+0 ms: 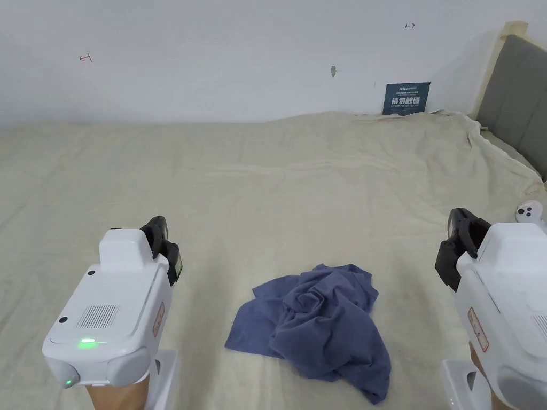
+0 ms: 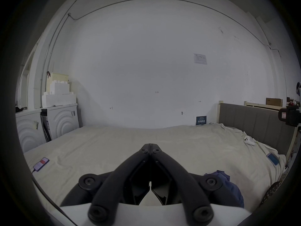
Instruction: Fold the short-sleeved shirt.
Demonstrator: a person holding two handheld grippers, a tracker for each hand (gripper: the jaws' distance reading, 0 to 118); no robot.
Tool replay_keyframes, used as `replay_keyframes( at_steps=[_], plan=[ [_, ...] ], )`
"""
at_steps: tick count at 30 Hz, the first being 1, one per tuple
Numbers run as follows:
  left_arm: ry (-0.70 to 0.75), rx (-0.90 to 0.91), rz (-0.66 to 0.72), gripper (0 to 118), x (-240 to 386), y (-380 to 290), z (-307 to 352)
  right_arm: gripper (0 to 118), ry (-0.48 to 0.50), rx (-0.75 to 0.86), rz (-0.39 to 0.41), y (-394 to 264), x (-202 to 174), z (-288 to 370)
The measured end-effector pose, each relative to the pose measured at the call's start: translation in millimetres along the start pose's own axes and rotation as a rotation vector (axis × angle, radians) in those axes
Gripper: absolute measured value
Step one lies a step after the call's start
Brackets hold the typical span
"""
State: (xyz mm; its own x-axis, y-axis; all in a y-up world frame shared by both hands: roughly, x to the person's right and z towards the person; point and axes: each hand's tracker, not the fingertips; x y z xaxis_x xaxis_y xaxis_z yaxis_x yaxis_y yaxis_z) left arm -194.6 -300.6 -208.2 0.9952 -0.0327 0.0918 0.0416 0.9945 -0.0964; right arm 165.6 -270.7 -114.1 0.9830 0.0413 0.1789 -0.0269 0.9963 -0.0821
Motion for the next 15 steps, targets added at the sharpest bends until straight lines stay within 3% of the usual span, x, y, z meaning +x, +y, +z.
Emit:
replay_keyframes(
  at_steps=[4,15],
  plan=[
    [-0.034,-0.078,0.01,0,4,-4,-9,0,-0.001,0.002,-0.009,0,-1,0],
    [-0.169,-0.556,0.049,0,31,-53,-55,0,-0.013,-0.034,-0.02,-12,4,-8]
  ],
)
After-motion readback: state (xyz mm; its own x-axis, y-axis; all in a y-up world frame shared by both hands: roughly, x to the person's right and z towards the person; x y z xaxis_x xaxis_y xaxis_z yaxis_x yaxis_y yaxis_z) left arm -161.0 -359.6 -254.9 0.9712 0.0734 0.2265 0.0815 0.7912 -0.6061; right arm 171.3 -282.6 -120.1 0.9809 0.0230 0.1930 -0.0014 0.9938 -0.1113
